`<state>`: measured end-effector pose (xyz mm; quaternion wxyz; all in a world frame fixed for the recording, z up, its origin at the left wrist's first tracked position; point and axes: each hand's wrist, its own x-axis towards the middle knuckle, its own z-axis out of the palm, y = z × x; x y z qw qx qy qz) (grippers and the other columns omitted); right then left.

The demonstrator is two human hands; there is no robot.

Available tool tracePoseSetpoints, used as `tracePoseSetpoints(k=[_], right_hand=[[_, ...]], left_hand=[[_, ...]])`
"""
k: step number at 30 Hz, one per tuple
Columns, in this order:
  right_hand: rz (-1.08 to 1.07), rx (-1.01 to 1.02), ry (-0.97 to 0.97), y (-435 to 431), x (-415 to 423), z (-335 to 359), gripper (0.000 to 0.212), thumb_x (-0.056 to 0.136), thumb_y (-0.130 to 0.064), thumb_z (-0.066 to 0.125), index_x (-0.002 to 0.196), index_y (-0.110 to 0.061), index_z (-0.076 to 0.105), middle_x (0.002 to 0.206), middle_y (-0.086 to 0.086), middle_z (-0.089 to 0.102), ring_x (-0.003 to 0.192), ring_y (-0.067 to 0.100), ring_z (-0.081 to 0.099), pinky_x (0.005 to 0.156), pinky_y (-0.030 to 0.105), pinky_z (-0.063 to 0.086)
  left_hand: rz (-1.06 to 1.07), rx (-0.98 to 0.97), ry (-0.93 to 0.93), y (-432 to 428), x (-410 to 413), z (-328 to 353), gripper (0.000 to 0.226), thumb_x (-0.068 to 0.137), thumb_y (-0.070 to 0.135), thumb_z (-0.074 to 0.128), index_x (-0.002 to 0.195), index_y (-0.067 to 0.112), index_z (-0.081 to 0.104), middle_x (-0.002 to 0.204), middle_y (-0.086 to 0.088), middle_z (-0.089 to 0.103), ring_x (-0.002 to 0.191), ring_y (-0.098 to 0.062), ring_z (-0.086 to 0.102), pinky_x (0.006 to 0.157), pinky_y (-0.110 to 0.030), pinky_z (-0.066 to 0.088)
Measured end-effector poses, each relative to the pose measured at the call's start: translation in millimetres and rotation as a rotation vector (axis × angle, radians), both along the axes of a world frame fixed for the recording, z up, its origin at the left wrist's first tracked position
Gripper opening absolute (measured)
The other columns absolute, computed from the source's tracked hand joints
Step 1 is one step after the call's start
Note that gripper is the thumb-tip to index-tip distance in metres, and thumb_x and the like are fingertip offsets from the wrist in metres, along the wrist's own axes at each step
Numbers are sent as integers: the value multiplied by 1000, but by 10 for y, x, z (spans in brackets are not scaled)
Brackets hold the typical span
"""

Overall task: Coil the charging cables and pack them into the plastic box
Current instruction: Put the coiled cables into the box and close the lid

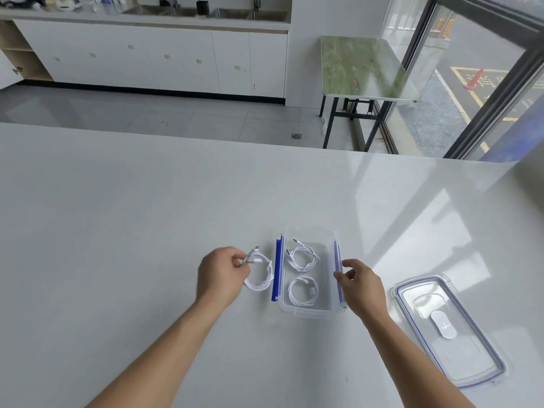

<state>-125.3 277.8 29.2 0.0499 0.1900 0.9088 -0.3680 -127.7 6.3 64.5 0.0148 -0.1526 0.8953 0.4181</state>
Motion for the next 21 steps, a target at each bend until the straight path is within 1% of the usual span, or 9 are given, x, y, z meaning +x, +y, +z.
tracePoseSetpoints(k=[1,3,5,7,11,14,16,18,21], right_hand=[[0,-6,0,5,2,-3,30,95,-23,62,124,-15,63,71,-10,65,63,1,57,56,23,40],[1,-12,2,12,6,-7,31,94,-24,62,124,-16,63,72,-9,65,63,3,57,56,22,41],[2,-22,2,20,3,-9,30,94,-25,62,123,-17,64,74,-8,66,66,10,60,58,26,44],[1,-34,6,28,-3,-17,30,93,-26,62,122,-18,64,75,-7,66,71,17,62,63,29,49],[7,-48,12,41,-11,-41,31,92,-28,63,122,-19,64,75,-7,66,74,20,64,67,32,54],[5,-66,21,53,-9,-53,30,92,-28,63,121,-19,65,74,-8,65,72,19,64,67,32,55],[5,-67,26,57,-8,-59,30,92,-28,63,122,-20,64,73,-10,63,72,18,63,66,32,55],[3,-71,33,61,-4,-66,30,93,-27,63,121,-20,64,71,-9,62,70,19,63,64,32,54],[-3,-67,40,68,-4,-90,30,93,-27,63,122,-19,65,74,-6,64,73,21,65,66,31,52]], left_hand=[[-42,-14,21,130,-61,54,13,76,10,67,83,18,74,74,2,68,71,-25,71,72,-39,59],[-107,-59,46,371,-179,138,9,79,14,67,85,17,74,79,1,69,75,-23,70,72,-32,56],[-157,-106,50,572,-289,178,10,81,17,68,88,15,75,83,1,72,81,-20,68,71,-27,50],[-198,-145,42,726,-383,188,13,83,16,67,91,12,76,88,-2,74,85,-22,66,74,-28,50],[-230,-206,-32,924,-557,135,15,82,13,63,89,10,76,91,-5,75,88,-26,68,76,-34,55],[-248,-260,-78,1001,-645,65,15,80,10,61,83,10,75,85,-9,75,83,-30,68,68,-34,53],[-275,-301,-92,1038,-683,20,15,81,8,59,80,8,74,82,-11,73,78,-31,65,60,-31,45],[-312,-366,-97,1088,-718,-26,16,82,6,56,82,8,72,86,-12,71,77,-31,60,60,-29,42],[-386,-500,-89,1205,-770,-85,21,84,-2,50,89,6,69,99,-14,67,86,-33,62,67,-35,48]])
